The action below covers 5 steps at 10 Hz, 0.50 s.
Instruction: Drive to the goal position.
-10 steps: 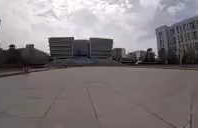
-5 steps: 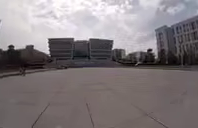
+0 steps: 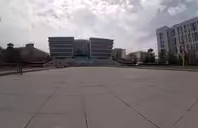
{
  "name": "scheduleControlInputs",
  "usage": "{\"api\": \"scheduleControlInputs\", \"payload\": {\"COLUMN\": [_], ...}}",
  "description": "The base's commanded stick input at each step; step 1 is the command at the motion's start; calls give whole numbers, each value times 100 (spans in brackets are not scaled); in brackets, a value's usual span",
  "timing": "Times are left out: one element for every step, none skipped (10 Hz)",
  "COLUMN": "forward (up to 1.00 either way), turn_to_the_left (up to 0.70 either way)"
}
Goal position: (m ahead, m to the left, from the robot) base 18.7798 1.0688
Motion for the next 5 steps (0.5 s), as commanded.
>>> {"api": "scheduleControlInputs", "payload": {"forward": [70, 70, 70, 70, 70], "turn_to_the_left": [0, 0, 0, 0, 0]}}
